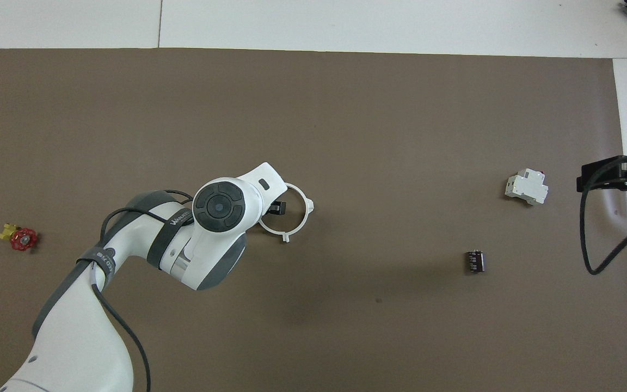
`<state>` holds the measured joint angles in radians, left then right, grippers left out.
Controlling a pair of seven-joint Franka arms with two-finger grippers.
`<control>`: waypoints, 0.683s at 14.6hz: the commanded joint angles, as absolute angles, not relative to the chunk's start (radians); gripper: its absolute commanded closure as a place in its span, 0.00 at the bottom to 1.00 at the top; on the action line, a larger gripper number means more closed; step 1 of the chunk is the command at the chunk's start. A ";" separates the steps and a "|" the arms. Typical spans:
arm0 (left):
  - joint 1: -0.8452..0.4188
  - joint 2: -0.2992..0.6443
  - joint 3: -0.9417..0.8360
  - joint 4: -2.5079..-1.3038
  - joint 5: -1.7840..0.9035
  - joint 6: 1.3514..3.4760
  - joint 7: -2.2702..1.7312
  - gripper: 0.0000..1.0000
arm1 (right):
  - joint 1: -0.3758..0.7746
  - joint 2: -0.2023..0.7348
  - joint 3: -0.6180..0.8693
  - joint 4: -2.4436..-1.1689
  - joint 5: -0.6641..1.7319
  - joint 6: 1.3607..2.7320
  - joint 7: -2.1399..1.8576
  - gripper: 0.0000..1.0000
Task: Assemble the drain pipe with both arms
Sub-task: 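Open the left gripper, releasing the joined ring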
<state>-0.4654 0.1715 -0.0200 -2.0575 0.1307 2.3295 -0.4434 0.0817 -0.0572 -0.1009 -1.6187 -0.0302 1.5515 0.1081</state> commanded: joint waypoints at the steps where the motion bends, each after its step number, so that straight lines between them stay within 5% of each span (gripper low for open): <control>1: -0.375 0.065 -0.026 -2.082 0.140 2.215 -0.340 0.00 | 0.081 -0.080 -0.098 -1.654 -0.043 1.571 0.106 0.00; 7: -0.158 -0.009 -0.020 -2.053 -0.089 2.068 0.070 0.00 | 0.090 -0.074 -0.100 -1.646 -0.043 1.585 0.106 0.00; 10: -0.074 -0.012 -0.018 -1.900 -0.094 1.869 0.198 0.00 | 0.141 -0.061 -0.159 -1.632 -0.043 1.578 0.109 0.00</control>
<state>-0.1148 0.0027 -0.0096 -2.0053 -0.0709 2.0035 0.1290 0.1181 -0.0573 -0.1225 -1.6247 -0.0302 1.5581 0.1092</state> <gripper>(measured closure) 0.000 0.000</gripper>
